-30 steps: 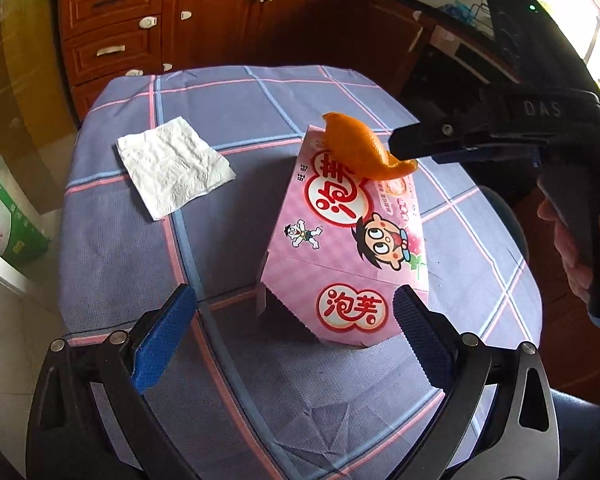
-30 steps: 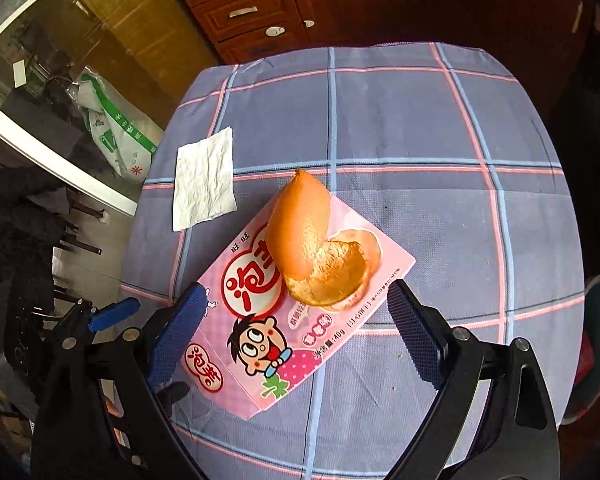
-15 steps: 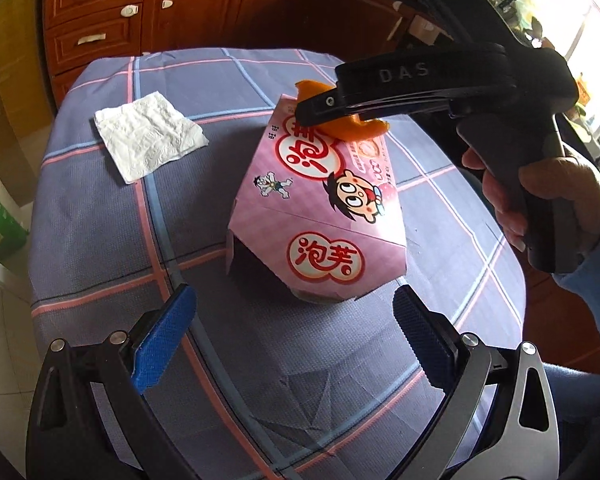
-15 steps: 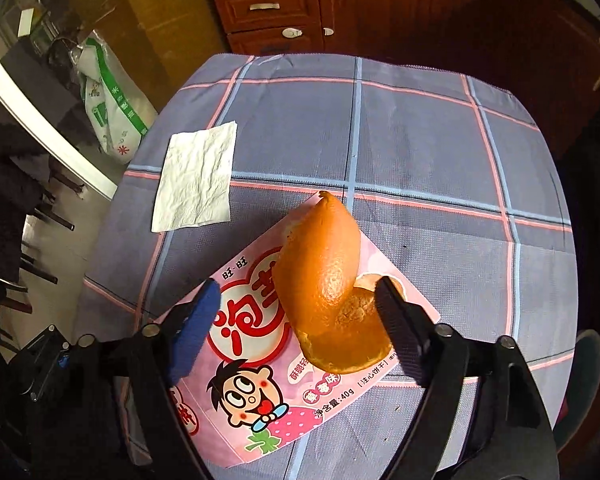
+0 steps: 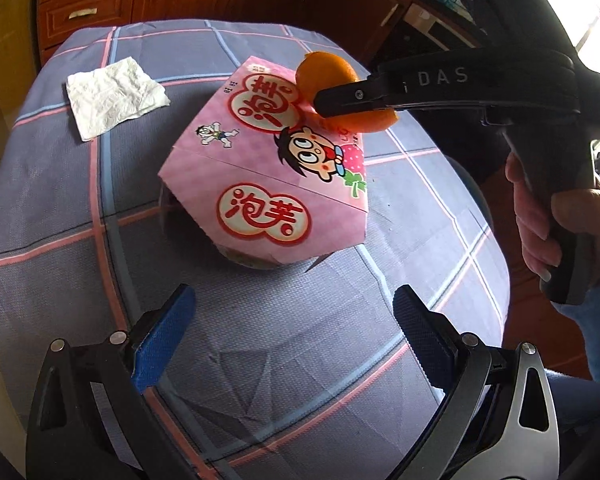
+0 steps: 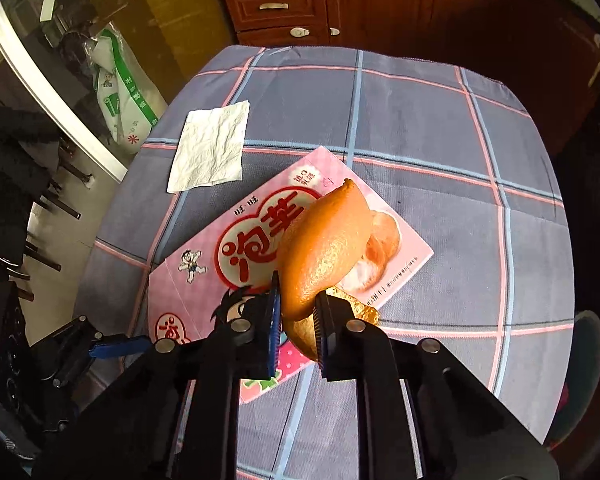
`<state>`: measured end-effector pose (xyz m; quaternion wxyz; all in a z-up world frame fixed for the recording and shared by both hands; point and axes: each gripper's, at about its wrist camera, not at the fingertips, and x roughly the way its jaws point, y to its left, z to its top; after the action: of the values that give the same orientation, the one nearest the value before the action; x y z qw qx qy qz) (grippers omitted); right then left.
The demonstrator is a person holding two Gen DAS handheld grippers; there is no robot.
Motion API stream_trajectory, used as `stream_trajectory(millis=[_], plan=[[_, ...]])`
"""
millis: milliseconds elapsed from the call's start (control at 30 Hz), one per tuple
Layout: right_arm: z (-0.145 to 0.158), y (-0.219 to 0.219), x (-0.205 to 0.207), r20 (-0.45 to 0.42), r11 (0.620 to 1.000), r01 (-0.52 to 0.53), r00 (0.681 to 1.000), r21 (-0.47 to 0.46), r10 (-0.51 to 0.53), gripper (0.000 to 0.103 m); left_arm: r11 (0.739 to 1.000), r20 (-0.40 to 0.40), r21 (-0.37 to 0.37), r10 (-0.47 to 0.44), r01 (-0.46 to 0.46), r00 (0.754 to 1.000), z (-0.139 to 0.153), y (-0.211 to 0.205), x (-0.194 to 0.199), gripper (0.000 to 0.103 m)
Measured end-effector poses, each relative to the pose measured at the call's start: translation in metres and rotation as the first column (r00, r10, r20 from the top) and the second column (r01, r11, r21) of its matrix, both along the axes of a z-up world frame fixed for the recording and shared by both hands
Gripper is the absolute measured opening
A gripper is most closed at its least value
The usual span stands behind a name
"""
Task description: Collect trash
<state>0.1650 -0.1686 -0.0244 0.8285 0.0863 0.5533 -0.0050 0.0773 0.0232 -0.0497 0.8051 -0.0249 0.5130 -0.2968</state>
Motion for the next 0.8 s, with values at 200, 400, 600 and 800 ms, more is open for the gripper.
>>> stream_trajectory(millis=[200, 400, 600, 800], plan=[[0.001, -0.028, -0.035, 0.005, 0.996, 0.075, 0.997, 0.038, -0.075, 0.013, 1.000, 0.019, 0.002, 0.014, -0.014, 1.000, -0.002, -0.025, -0.004, 0.099], [-0.016, -0.051, -0.052, -0.014, 0.984, 0.141, 0.990, 0.105, -0.140, 0.013, 0.996, 0.042, -0.014, 0.086, -0.086, 0.995, -0.008, -0.040, 0.002, 0.099], [-0.028, -0.056, -0.056, -0.023, 0.972, 0.147, 0.989, 0.182, -0.145, 0.013, 0.984, 0.044, -0.045, 0.173, -0.171, 0.984, -0.015, -0.047, 0.009, 0.099], [-0.038, -0.061, -0.058, -0.033, 0.962, 0.160, 0.987, 0.222, -0.156, 0.014, 0.976, 0.153, 0.023, 0.209, -0.215, 0.966, -0.013, -0.062, 0.005, 0.094]])
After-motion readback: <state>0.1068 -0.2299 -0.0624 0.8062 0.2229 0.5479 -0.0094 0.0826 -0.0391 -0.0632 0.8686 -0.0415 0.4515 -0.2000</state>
